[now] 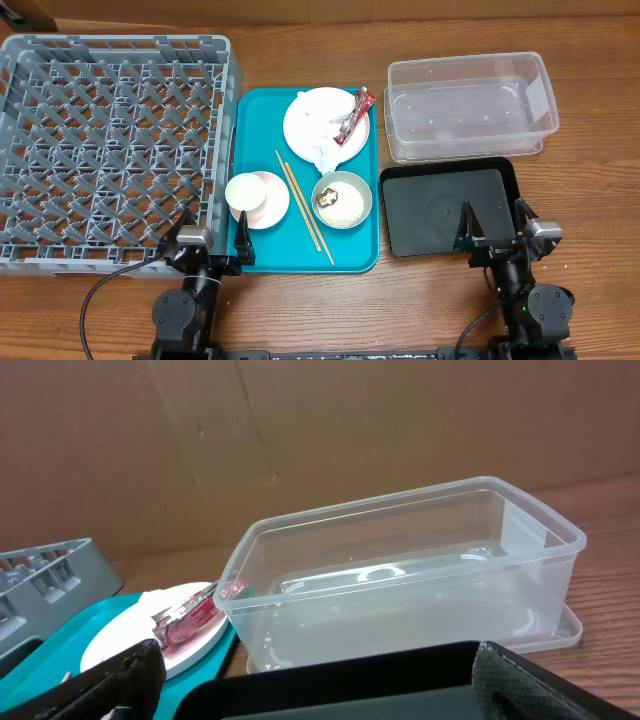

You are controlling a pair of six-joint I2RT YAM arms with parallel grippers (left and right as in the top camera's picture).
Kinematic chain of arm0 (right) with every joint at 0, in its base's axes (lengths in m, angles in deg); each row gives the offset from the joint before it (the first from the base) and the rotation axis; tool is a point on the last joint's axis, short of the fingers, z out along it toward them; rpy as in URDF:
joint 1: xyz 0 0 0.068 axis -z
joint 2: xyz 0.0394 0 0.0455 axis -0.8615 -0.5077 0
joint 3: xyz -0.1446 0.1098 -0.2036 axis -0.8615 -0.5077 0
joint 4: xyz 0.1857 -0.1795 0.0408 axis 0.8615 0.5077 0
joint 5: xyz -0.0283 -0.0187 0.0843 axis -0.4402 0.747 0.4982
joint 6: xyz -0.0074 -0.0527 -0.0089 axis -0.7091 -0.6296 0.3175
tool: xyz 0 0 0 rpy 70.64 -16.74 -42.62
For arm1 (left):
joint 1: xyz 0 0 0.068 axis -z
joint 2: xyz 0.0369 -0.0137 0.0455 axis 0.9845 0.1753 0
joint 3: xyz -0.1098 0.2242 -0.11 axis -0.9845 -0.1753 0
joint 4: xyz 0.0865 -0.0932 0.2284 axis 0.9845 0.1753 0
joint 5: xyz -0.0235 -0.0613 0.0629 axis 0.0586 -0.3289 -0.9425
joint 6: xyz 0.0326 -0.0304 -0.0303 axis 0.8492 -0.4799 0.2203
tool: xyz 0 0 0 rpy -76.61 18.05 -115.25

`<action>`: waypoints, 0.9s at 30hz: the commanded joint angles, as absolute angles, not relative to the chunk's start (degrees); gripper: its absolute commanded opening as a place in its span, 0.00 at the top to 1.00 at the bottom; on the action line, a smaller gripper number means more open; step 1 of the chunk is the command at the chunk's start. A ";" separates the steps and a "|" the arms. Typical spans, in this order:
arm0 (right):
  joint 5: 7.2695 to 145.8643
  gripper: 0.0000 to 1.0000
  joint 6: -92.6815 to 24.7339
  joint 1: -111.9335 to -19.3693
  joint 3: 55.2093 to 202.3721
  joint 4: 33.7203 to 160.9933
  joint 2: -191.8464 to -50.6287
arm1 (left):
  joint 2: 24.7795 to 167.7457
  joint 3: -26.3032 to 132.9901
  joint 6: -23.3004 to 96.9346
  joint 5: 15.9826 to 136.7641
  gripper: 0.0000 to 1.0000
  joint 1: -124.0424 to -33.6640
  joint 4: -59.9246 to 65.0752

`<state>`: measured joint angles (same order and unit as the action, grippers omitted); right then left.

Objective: Sort waste into correct bins and load items into the dishwasher
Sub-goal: 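Raise both arms and move the right gripper toward the white plate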

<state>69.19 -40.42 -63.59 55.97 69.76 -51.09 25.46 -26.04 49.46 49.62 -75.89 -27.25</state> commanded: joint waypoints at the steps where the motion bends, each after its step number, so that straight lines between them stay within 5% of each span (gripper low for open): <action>1: 72.27 0.00 -36.71 -63.26 84.74 89.13 -78.50 | 62.61 9.37 50.14 45.75 0.00 -76.15 -1.72; 27: 72.99 0.00 -36.75 -63.26 86.95 87.01 -83.11 | 66.33 11.25 50.12 47.74 0.00 -76.13 -3.58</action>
